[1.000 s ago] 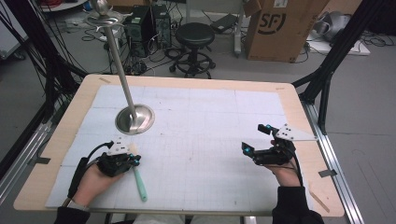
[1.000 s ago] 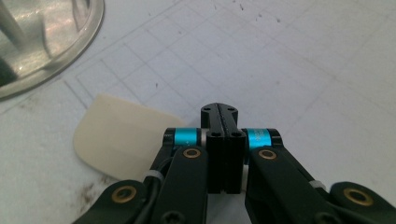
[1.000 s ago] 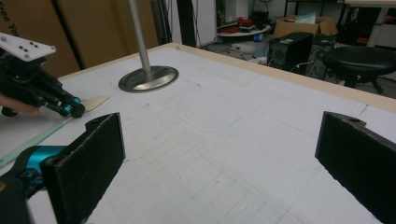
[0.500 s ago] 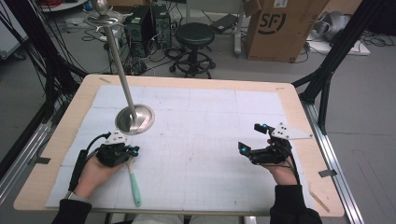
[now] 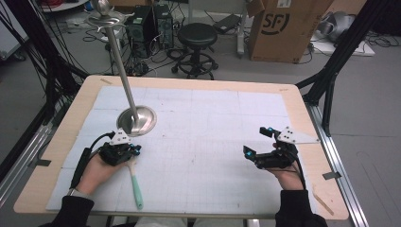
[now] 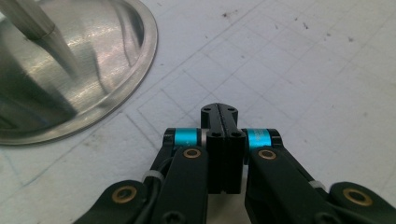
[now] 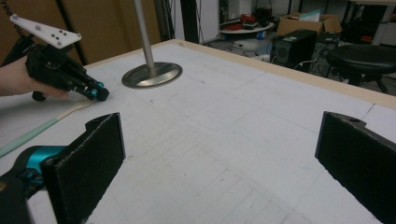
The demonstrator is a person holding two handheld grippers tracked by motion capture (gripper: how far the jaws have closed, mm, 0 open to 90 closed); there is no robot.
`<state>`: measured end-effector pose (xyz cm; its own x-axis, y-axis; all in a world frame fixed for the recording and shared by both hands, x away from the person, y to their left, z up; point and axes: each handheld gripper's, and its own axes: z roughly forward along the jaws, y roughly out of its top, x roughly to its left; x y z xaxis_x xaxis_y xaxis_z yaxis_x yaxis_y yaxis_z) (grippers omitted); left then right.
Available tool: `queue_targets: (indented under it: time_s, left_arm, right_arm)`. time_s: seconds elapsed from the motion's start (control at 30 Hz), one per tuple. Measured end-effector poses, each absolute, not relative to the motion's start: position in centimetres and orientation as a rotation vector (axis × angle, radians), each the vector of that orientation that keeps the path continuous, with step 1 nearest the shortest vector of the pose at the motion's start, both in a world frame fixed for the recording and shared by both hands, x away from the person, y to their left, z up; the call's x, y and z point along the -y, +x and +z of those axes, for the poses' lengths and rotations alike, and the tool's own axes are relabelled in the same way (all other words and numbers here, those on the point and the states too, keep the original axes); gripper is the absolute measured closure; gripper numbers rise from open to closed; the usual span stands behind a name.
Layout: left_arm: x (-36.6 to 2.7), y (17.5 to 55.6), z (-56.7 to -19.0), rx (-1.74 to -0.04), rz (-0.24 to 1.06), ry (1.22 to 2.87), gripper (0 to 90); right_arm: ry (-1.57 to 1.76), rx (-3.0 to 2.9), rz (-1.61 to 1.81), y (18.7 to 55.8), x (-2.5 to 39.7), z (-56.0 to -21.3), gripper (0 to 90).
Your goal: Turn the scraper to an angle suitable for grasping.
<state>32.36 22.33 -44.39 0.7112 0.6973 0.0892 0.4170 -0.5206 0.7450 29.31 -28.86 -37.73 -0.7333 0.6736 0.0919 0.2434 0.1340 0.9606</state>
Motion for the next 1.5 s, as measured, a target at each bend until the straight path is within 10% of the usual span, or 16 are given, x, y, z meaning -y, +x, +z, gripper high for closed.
queue_targets:
  time_s: [1.5]
  left_arm:
    - [-27.7, 22.6, -42.5, -0.832, 0.36, 2.158, 90.0]
  right_arm:
    - [0.842, -2.119, 1.644, 31.5, 26.4, -38.0, 0.6]
